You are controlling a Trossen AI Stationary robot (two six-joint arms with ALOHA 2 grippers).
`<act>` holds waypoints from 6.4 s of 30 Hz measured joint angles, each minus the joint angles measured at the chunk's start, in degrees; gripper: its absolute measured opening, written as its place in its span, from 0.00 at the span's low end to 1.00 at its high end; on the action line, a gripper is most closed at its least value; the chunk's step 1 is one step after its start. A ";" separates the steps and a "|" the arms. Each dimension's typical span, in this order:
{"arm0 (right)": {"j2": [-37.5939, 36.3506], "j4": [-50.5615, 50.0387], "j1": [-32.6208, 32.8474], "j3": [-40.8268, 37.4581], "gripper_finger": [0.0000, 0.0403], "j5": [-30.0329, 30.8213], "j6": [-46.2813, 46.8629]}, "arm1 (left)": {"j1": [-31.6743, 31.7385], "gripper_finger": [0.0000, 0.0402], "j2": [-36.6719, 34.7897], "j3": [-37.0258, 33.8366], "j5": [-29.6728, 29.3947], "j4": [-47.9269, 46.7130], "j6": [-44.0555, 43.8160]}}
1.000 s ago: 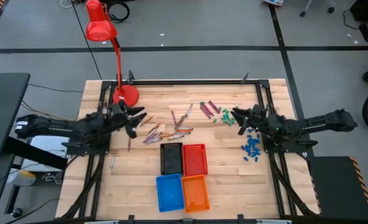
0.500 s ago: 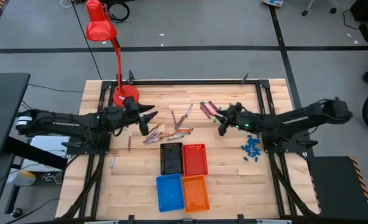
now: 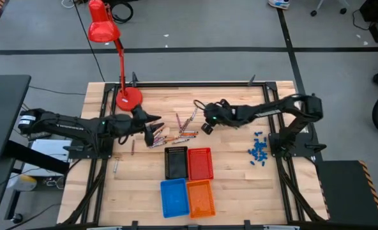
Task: Sort crayons
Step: Put the black crayon into the black basket
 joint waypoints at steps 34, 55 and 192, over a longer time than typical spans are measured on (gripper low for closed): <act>11.56 -20.48 -9.81 13.13 0.31 -13.00 -8.31 | -0.74 0.43 -0.01 0.00 -0.48 -1.24 2.79; 28.47 -32.04 -8.25 41.64 0.37 -12.85 6.36 | 0.27 0.43 0.82 -0.04 -0.61 -1.77 1.28; 22.84 -30.06 6.45 41.53 0.12 -16.16 32.83 | 0.26 0.43 1.04 -11.58 8.00 -7.19 5.94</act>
